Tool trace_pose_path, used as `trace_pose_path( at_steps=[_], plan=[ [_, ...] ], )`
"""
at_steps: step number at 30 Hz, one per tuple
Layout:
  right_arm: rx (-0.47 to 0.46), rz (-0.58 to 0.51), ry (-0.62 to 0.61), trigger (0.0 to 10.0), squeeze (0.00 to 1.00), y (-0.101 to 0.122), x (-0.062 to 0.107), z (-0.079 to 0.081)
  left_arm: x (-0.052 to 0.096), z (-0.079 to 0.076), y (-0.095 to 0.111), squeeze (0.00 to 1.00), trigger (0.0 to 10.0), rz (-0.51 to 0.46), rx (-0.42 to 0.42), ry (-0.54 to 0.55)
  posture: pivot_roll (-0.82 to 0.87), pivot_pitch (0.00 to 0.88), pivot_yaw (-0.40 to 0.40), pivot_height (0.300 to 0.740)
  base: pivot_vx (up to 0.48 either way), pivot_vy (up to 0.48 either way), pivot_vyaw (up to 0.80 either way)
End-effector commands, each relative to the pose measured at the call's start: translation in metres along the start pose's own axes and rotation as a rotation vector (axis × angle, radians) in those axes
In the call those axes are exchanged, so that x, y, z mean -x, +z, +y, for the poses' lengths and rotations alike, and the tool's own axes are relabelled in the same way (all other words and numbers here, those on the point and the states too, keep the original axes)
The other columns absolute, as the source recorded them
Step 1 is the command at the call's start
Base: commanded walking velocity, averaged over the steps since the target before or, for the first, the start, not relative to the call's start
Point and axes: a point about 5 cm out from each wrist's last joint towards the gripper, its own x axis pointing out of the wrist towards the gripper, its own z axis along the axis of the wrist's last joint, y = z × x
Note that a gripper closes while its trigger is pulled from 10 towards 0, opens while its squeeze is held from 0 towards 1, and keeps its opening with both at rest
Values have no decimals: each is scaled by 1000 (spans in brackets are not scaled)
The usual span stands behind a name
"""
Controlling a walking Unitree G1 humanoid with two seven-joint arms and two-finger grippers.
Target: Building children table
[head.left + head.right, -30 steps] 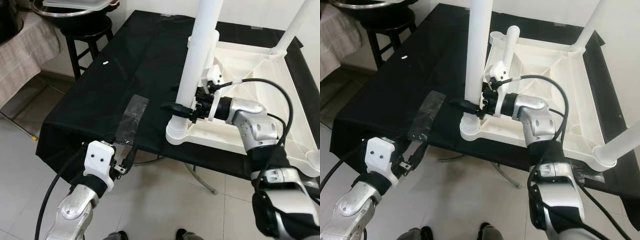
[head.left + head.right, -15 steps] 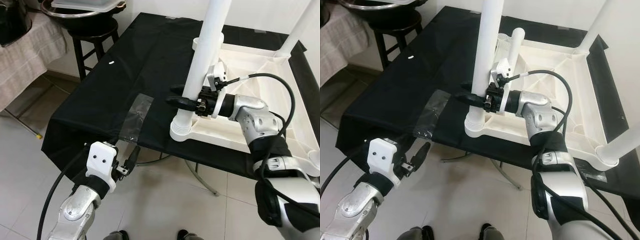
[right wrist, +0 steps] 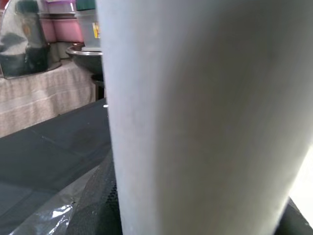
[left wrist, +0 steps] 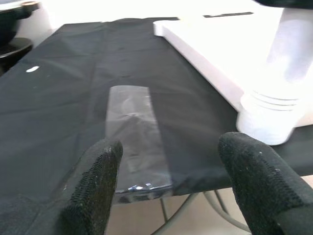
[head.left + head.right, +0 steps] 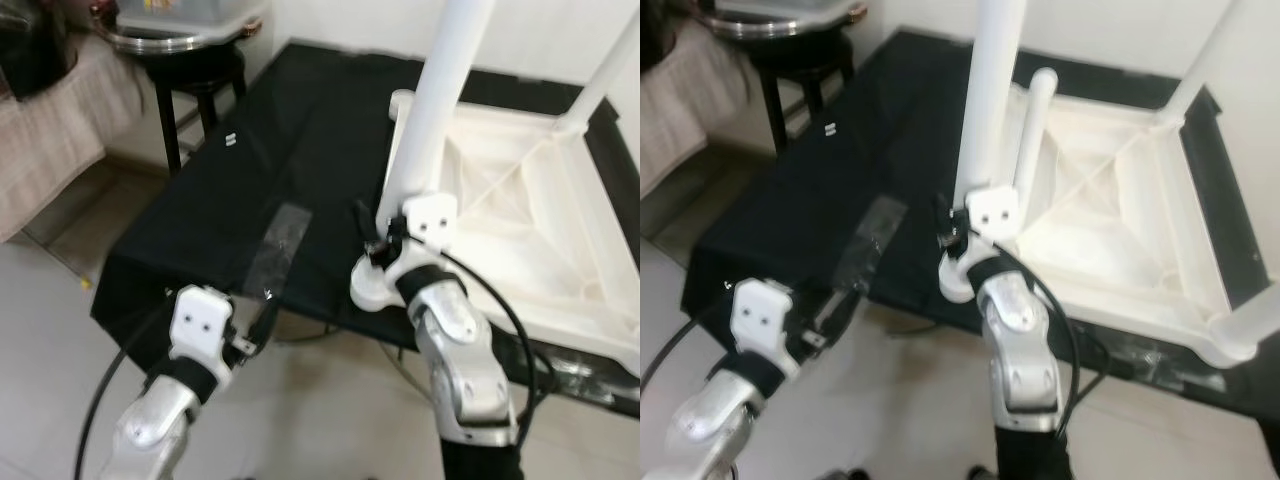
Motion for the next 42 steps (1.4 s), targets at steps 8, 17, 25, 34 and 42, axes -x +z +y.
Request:
trace_pose_path(
  at_steps=[8,17,25,34,42],
  plan=[
    [-85,101,78,10000,1000,-5,-6,0,0,3,-5,0,10000,15,3,12,-23,194,-27,740,0,0,0],
    [-39,-10,535,10000,0,33,-31,-36,-1,1,-5,0,10000,13,0,6,-16,188,-31,740,0,0,0],
    [125,77,884,10000,0,41,-42,-51,2,-2,-4,0,10000,14,1,2,11,203,-33,740,0,0,0],
    [-18,46,1167,7451,0,57,-57,-51,7,-4,-1,0,10000,17,1,6,33,232,-38,740,0,0,0],
    [-40,37,1238,0,0,56,-59,-49,8,-6,-1,0,10000,17,2,5,34,237,-38,740,0,0,0]
  ],
)
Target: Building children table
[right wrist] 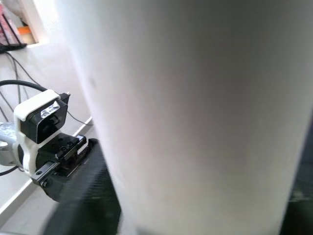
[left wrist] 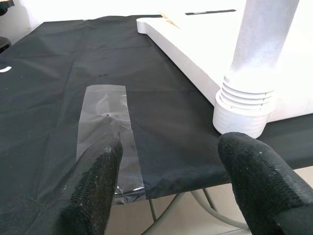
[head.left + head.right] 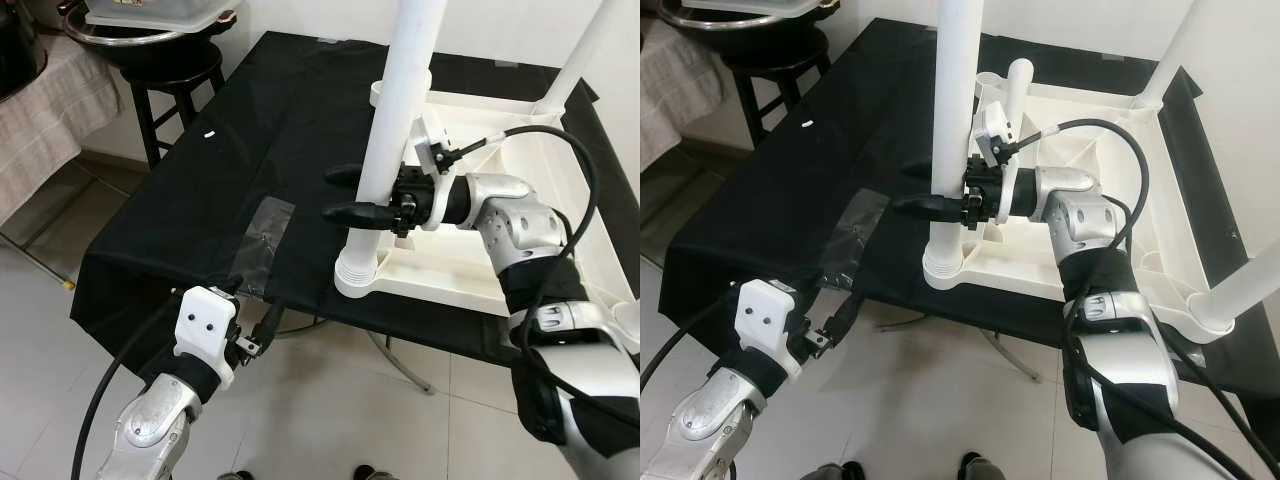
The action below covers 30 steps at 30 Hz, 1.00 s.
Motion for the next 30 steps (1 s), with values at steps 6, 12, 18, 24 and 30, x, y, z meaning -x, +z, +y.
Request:
trace_pose_path(
  at_steps=[6,12,18,24,30],
  plan=[
    [34,-10,-78,0,0,-2,11,-1,2,-3,-5,0,10000,26,8,1,16,226,-41,740,0,0,0],
    [-40,-107,-490,0,0,-30,14,13,3,-2,-6,0,10000,28,10,4,0,218,-63,740,0,0,0],
    [-166,6,-1088,0,0,-93,-28,67,1,1,-6,0,10000,27,-15,6,1,208,-21,740,0,0,0],
    [-106,11,-1153,0,0,-83,-53,62,-5,3,-9,0,10000,29,-16,-1,-3,173,-17,740,0,0,0],
    [-97,-11,-1178,10000,0,-70,-47,53,-4,7,-8,0,10000,30,-30,20,7,175,-15,740,0,0,0]
  ],
)
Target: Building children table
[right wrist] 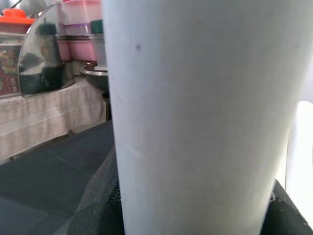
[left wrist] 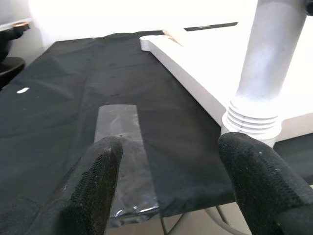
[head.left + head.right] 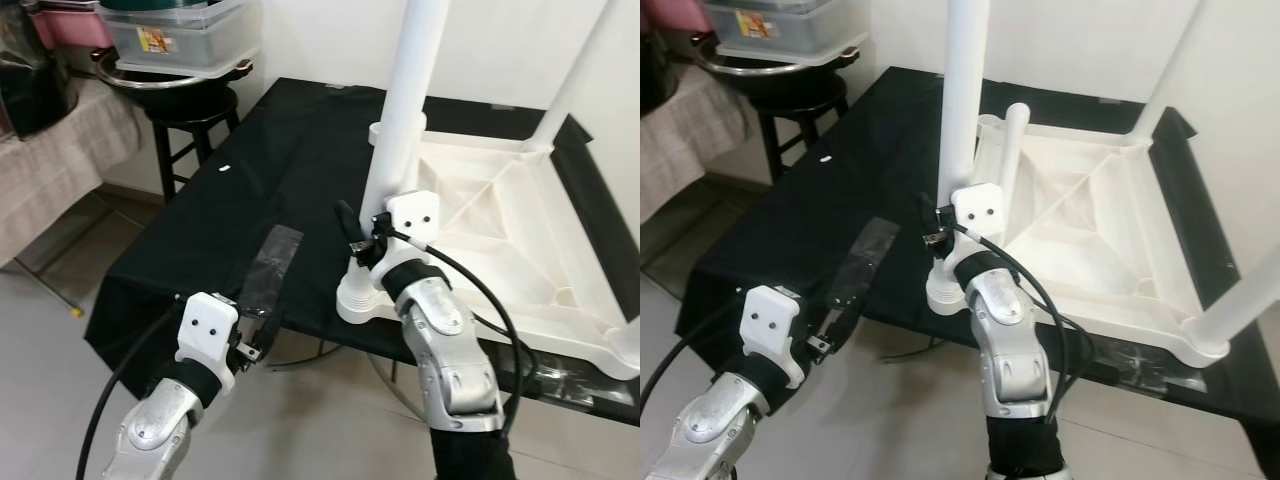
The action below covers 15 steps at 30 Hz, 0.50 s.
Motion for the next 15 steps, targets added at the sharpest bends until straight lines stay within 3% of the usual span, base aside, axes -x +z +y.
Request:
trace_pose_path(
  at_steps=[1,2,4,6,7,9,12,13,15],
  plan=[
    [-70,120,-52,10000,0,-20,-3,-1,2,3,-4,0,10000,18,-18,9,7,175,-15,740,0,0,0],
    [-90,109,31,10000,1000,-17,-4,2,2,3,-4,0,10000,18,-19,9,10,180,-12,740,0,0,0],
    [-103,102,92,10000,1000,-15,-4,6,2,3,-4,0,10000,17,-20,9,10,180,-12,740,0,0,0],
    [-132,43,363,10000,1000,1,-8,1,2,2,-3,0,10000,15,-18,4,13,189,-14,740,0,0,0],
    [-132,43,363,10000,1000,1,-8,1,2,2,-3,0,10000,15,-18,4,13,189,-14,740,0,0,0],
    [-92,8,536,10000,1000,13,-10,-10,2,1,-2,0,10000,11,-15,-1,14,202,-15,740,0,0,0],
    [-67,5,582,10000,1000,16,-10,-15,2,0,-1,0,10000,10,-14,-3,14,202,-15,740,0,0,0],
    [-30,15,678,10000,0,19,-15,-23,3,-1,0,0,10000,9,-13,-5,26,215,-18,740,0,0,0],
    [10,26,826,10000,0,29,-25,-35,6,-3,2,0,10000,10,-13,-6,46,232,-21,740,0,0,0]
  ],
)
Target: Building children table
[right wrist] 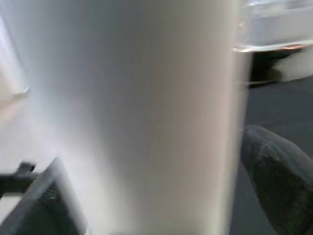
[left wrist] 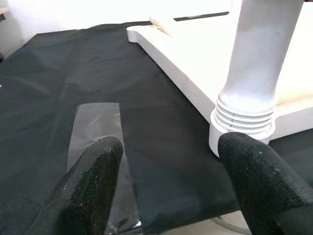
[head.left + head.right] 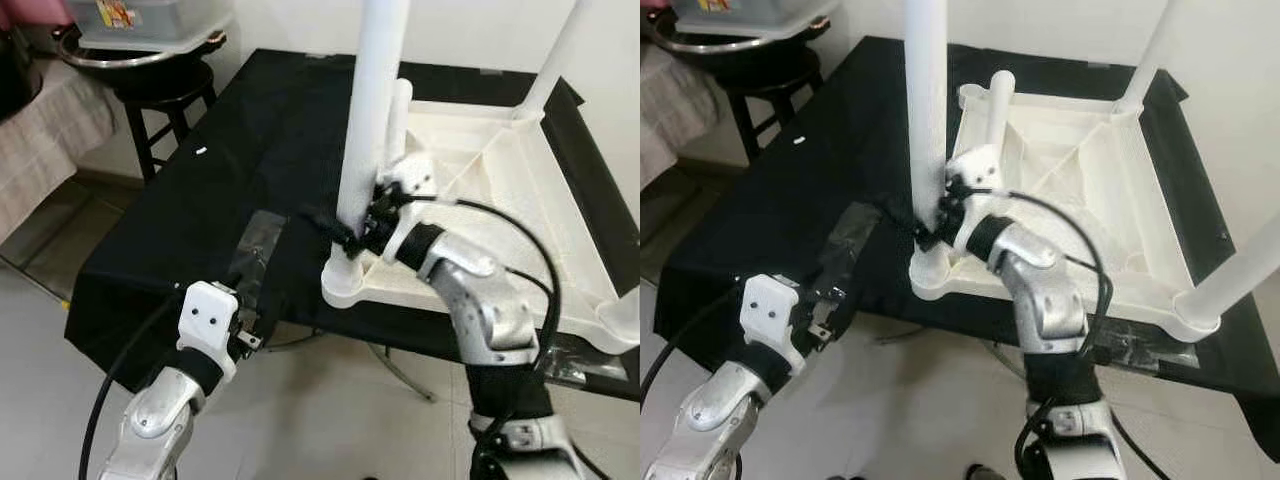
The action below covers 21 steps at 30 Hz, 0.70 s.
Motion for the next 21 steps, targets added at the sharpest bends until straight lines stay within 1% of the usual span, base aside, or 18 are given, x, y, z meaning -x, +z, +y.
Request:
trace_pose_path(
  at_steps=[1,2,5,7,9,12,13,14,16,21],
  plan=[
    [9,-11,109,10000,0,4,-1,-3,4,-1,-2,0,10000,22,-8,-4,46,232,-21,740,0,0,0],
    [20,-9,164,10000,0,9,-2,-9,6,-2,-1,0,10000,24,-9,-4,49,235,-22,740,0,0,0],
    [12,-11,197,10000,0,13,-2,-13,8,-3,0,0,10000,26,-10,-3,61,247,-24,740,0,0,0],
    [-14,-16,291,10000,0,22,-5,-20,15,-5,2,0,10000,34,-14,-1,84,269,-24,740,0,0,0],
    [-52,-22,380,10000,0,27,-5,-24,19,-6,3,0,10000,40,-17,1,93,280,-25,740,0,0,0],
    [-67,-24,409,10000,0,28,-4,-25,21,-6,4,0,10000,41,-18,1,93,280,-25,740,0,0,0],
    [-90,-28,444,4706,0,30,-3,-26,23,-7,4,0,10000,44,-18,2,103,293,-26,740,0,0,0],
    [-115,-28,477,39,0,31,-2,-27,25,-8,5,0,10000,46,-19,3,107,299,-26,740,0,0,0],
    [-136,-24,532,0,0,32,0,-30,28,-9,6,0,10000,50,-20,3,109,305,-27,740,0,0,0],
    [-132,-5,558,0,0,32,2,-32,30,-10,7,0,10000,53,-20,3,108,312,-28,740,0,0,0]
  ],
)
